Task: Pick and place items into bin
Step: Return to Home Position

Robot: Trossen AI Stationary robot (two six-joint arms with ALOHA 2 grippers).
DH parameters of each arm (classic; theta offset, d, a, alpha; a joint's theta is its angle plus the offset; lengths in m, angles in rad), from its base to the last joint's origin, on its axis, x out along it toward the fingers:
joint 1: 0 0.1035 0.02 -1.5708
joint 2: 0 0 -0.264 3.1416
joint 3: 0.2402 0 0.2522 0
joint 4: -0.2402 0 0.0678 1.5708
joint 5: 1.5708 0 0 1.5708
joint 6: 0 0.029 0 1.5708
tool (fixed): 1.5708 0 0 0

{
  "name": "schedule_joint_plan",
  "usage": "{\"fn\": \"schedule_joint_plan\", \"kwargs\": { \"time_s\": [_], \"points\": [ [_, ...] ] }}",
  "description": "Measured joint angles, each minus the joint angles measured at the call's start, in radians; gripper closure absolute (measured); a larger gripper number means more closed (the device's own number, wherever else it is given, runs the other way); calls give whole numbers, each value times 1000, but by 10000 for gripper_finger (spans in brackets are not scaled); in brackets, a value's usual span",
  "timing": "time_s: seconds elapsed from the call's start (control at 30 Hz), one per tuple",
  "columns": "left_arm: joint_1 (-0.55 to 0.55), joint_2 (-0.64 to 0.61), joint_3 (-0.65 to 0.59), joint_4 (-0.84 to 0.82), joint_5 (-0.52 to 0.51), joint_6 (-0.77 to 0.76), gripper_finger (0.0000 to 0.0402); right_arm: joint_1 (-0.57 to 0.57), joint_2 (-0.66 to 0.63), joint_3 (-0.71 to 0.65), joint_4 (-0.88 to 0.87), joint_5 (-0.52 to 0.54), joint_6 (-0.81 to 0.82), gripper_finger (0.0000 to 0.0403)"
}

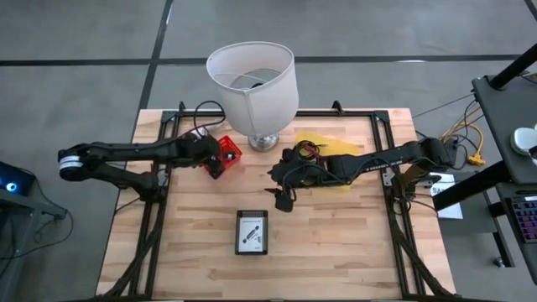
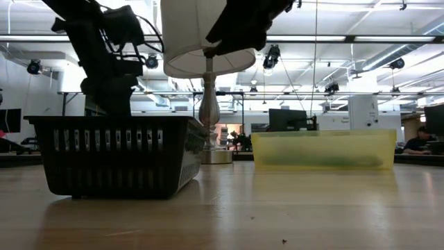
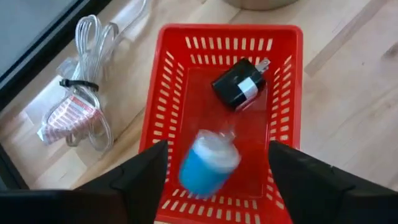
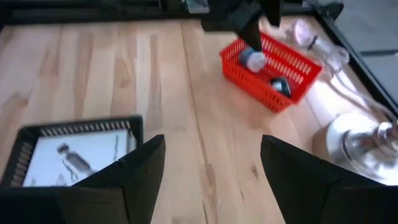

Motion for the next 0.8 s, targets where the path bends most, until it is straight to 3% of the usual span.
{"fn": "schedule_joint_plan", "kwargs": {
  "time_s": [0.13, 0.23, 0.37, 0.63, 0.8],
  "points": [
    [-2, 0, 20, 0, 34, -5, 135, 0, -5, 0, -55, -19, -9, 155],
    [-22, -38, 37, 29, 82, 1, 155, 0, -24, 0, -82, -23, -14, 162],
    [-37, -152, 15, 173, 215, 33, 210, 0, -66, 0, -123, -46, -22, 175],
    [-42, -372, -11, 316, 387, 56, 381, 0, -166, -18, -188, -67, -24, 193],
    [-82, -449, -70, 600, 444, 107, 394, 0, -253, -143, 40, -126, 67, 220]
  ]
}}
